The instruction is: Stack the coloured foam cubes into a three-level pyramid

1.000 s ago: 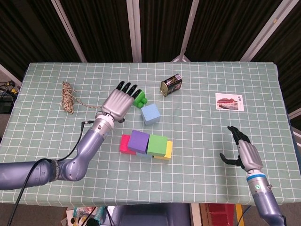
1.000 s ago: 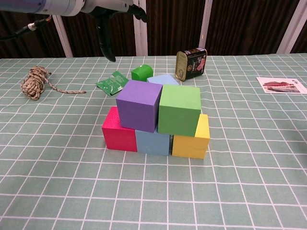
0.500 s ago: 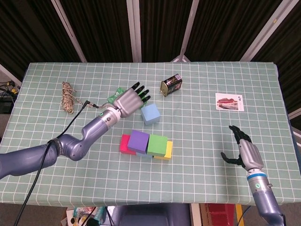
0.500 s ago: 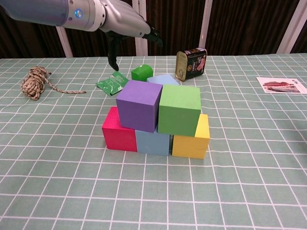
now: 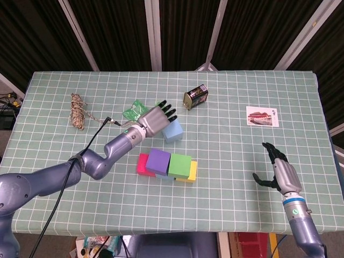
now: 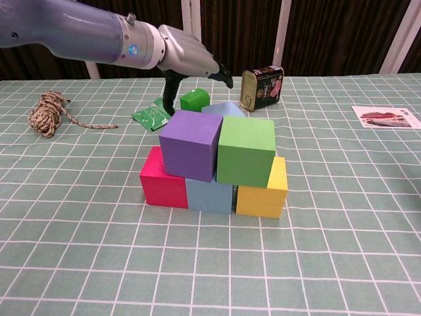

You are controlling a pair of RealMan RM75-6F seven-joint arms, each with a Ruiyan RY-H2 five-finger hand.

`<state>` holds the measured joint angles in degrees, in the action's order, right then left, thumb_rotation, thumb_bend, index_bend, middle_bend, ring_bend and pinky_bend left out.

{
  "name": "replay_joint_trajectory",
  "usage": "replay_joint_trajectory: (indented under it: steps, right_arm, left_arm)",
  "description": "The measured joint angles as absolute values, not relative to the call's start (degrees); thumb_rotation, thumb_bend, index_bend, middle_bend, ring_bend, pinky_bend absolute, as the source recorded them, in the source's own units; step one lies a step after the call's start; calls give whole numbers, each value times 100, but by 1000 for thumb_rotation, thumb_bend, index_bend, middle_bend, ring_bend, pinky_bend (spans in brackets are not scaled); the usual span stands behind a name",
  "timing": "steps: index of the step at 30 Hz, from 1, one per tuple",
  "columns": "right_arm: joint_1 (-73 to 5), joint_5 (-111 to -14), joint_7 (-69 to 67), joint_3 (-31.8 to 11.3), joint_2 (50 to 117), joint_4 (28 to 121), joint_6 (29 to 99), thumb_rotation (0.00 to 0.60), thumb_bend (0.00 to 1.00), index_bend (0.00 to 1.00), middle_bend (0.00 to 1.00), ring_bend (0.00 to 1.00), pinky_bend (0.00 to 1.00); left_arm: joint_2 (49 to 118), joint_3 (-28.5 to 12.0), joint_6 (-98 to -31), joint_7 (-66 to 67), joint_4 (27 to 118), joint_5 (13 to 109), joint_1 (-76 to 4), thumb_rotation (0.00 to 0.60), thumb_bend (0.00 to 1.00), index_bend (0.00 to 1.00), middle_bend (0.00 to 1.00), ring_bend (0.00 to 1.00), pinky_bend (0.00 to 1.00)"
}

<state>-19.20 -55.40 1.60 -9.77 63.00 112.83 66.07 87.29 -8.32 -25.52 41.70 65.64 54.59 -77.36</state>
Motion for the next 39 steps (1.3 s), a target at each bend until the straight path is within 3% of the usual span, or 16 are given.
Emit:
replay_joint_trajectory:
  steps: [24, 33, 39]
  right_arm:
    - [-1905, -5555, 78, -1000, 6291, 11272, 6566, 600, 346, 0, 0, 0, 0]
    - [-1903, -5576, 77, -984, 6296, 11284, 6544, 600, 346, 0, 0, 0, 0]
    - [-1900, -5595, 75, -977, 6301, 11295, 6542, 600, 346, 0, 0, 0, 0]
  left_arm:
    - [9785, -643, -2301, 3291, 5185, 5617, -8164, 600, 154, 0, 71, 0, 0]
    - [9984, -656, -2342, 3003, 4941, 5667, -8174, 600, 254, 0, 372, 0, 0]
    - [9991, -677, -2445, 2865, 4922, 5715, -8139, 600, 275, 0, 435, 0, 0]
